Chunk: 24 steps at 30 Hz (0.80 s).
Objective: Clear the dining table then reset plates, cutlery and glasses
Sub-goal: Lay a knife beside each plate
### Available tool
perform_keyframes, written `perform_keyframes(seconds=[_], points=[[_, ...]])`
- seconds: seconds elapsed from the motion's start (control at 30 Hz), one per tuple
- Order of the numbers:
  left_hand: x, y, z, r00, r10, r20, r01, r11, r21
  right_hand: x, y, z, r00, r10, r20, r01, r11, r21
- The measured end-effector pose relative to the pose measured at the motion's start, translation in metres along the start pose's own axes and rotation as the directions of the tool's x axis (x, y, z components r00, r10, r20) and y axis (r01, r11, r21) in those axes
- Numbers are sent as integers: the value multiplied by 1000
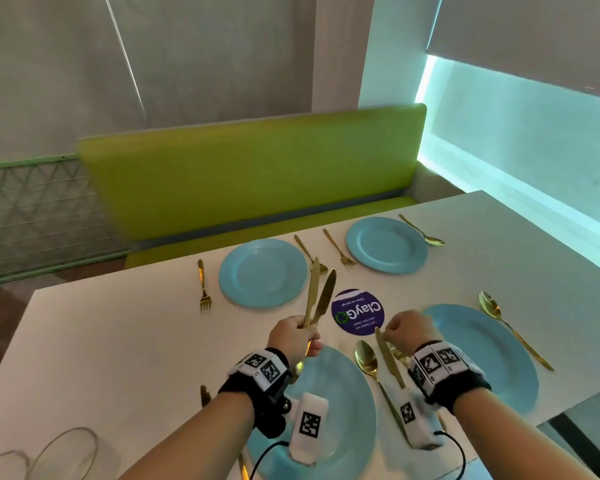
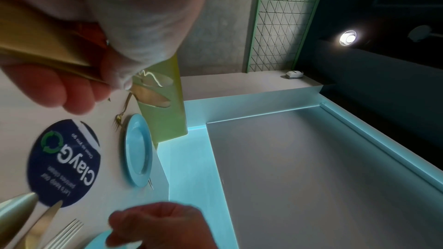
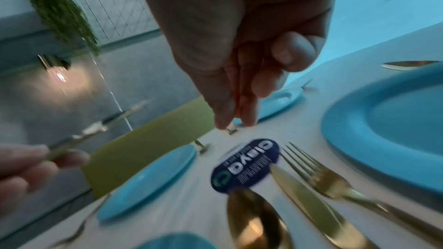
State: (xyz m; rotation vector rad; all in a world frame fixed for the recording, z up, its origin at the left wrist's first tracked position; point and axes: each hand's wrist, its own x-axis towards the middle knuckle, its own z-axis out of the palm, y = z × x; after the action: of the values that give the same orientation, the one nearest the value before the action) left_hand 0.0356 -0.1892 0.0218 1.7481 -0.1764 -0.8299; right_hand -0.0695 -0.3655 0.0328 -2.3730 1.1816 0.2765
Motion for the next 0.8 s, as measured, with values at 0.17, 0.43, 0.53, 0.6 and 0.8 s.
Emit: perform_keyframes(seconds=[0.17,0.43,0.53,0.6,0.8], points=[[-1,19,-10,998,26,62,-25,1000,-16,-12,-55,-21,957,-271,-101,276,961,34],[5,35,-32,983,51,177,-59,997,43,-27,-104,1,761,-646,-58,617,749,-244],[9,35,-37,979,42,202,-62,993,96,-30,-108,7,696,-715,-67,654,669,-352],[11,36,-37,976,40,213,-65,991,113,-29,-107,8,675,-736,-48,668,637,-386],[32,41,-29,971,11,240,-53,984,168,-2,-108,-2,786,-601,144,599,684,-416]])
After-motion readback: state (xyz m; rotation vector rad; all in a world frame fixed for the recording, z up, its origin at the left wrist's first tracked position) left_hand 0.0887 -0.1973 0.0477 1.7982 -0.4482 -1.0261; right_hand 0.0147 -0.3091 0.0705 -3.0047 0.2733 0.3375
